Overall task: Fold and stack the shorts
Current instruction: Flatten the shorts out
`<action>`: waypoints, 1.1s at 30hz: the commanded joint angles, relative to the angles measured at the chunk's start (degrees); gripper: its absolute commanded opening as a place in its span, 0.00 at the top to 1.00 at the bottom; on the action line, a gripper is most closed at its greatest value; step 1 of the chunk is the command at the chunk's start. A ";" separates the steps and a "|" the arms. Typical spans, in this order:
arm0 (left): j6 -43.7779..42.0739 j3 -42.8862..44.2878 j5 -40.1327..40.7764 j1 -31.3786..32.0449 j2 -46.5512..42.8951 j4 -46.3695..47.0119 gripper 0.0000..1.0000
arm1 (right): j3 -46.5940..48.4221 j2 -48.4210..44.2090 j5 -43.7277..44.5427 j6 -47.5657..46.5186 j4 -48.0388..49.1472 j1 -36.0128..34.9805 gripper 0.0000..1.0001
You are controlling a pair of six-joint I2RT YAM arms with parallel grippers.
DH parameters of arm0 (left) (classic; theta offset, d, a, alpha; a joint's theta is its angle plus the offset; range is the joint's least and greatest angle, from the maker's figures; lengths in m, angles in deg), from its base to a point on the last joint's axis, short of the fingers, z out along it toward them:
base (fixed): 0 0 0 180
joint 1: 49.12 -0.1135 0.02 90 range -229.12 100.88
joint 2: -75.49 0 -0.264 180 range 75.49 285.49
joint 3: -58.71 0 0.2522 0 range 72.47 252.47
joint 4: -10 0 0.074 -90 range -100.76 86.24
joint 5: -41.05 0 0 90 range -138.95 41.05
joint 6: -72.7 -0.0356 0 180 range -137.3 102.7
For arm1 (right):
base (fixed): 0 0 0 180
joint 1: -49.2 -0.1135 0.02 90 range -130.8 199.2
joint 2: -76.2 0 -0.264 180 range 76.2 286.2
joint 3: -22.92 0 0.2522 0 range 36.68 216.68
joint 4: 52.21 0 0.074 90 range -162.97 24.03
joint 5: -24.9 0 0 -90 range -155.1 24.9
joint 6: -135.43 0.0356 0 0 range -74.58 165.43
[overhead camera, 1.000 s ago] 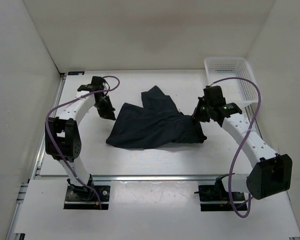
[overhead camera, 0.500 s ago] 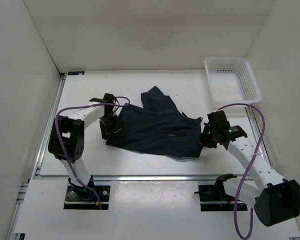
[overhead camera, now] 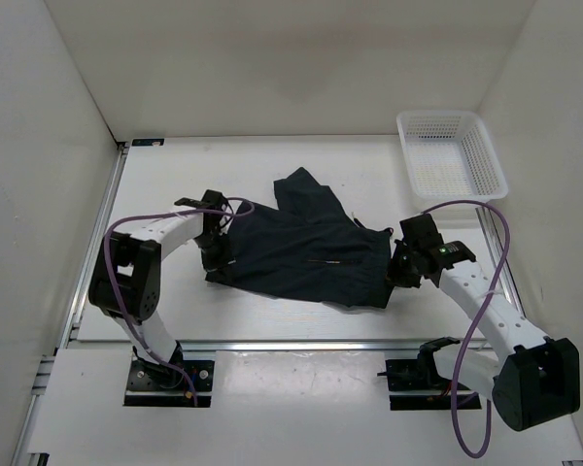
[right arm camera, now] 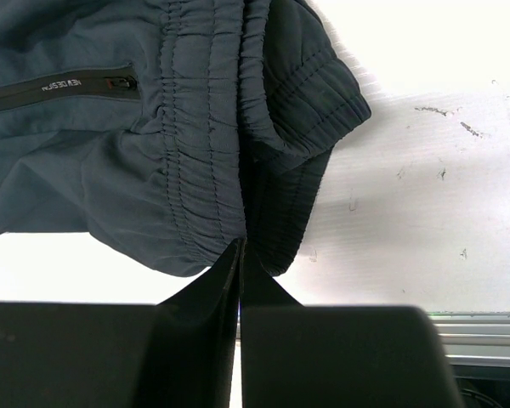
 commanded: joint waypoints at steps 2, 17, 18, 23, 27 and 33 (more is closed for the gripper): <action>-0.24 6.41 5.26 0.14 -3.71 -2.83 0.71 | 2.39 0.01 0.68 -0.44 0.80 -0.22 1.00; -0.15 6.17 5.54 -1.00 4.99 -0.12 0.15 | 3.45 0.53 1.21 -0.97 0.27 -0.22 1.00; -0.75 6.16 5.54 -1.00 4.99 -0.12 0.16 | 3.45 0.53 1.21 -0.97 0.27 -0.22 1.00; -1.29 6.16 5.54 -1.00 3.93 -0.12 0.61 | 3.45 0.53 1.21 -0.97 0.27 -0.22 1.00; -1.81 6.16 4.31 -1.00 3.93 -0.12 0.85 | 3.45 0.53 1.21 -0.97 0.27 -0.22 1.00; -1.21 6.68 5.35 -2.22 2.09 -0.64 0.90 | 3.45 0.53 1.21 -0.97 0.27 -0.22 1.00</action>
